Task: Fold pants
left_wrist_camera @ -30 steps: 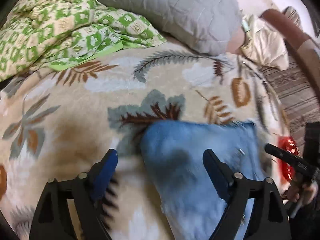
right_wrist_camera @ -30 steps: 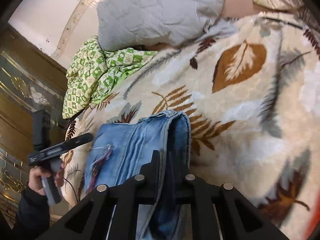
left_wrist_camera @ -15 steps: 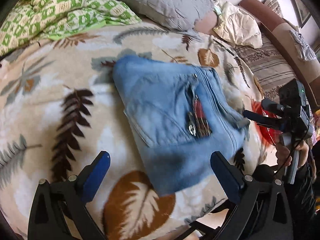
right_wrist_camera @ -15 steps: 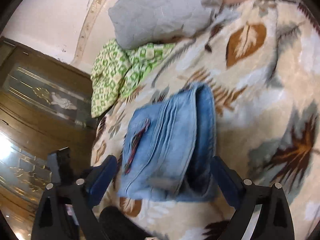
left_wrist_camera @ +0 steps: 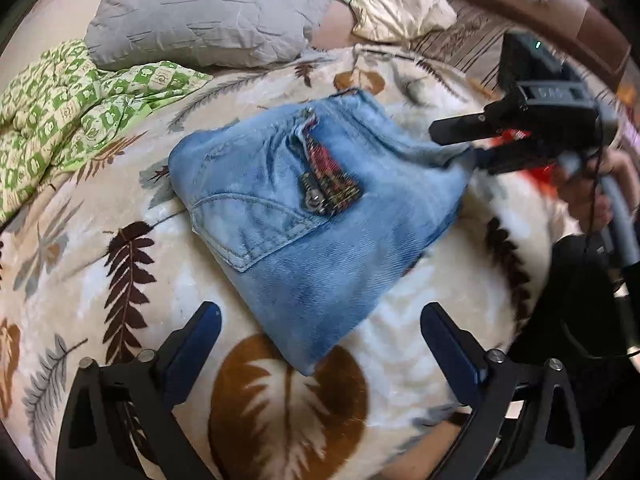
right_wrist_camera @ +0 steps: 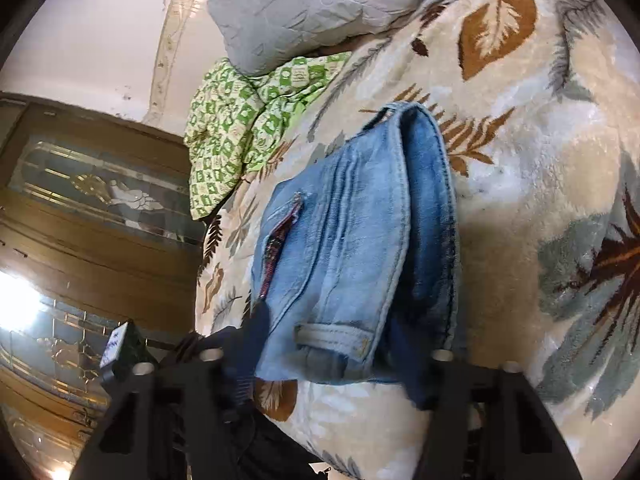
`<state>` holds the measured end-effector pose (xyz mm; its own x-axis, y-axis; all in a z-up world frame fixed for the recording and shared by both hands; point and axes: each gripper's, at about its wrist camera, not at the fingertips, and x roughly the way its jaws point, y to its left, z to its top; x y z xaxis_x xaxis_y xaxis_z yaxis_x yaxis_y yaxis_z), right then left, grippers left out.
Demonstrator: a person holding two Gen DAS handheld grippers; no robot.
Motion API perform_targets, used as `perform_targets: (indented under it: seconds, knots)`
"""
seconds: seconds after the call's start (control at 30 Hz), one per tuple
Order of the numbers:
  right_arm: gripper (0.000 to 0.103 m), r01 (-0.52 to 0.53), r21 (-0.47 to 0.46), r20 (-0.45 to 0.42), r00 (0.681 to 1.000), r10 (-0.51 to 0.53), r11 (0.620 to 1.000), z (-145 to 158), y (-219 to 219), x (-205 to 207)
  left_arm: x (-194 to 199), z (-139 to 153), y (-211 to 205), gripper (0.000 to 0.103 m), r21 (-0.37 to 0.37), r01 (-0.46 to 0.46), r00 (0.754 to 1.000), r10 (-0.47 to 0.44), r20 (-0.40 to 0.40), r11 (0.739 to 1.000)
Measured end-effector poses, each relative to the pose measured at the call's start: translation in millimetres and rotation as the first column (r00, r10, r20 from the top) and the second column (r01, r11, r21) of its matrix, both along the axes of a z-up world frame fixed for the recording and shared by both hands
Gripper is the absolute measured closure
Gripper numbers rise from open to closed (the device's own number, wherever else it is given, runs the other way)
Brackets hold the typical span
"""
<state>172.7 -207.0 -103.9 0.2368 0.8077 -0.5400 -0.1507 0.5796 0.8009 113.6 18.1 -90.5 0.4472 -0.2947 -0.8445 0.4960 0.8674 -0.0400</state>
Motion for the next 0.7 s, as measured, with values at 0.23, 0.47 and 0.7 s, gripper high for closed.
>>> perform_targets:
  seconds: [0.23,0.47,0.7]
  knots:
    - [0.084,-0.008,-0.032,0.042,0.999,0.009,0.999,1.7,-3.7,-2.1,11.6,-17.5,4.6,0.078,0.025,-0.015,0.998,0.016,-0.065,1.000]
    - [0.090,0.006,-0.274,0.128,0.991,0.030,0.962,-1.0,0.3,-2.8,10.8,-30.1,10.9,0.084,0.025,0.005,0.995,-0.002,-0.100,1.000]
    - [0.103,0.091,-0.381,0.114,0.992,-0.050,0.920,-15.5,-22.9,1.5,11.8,-36.3,15.5,0.085,0.015,-0.018,0.993,0.020,-0.116,1.000]
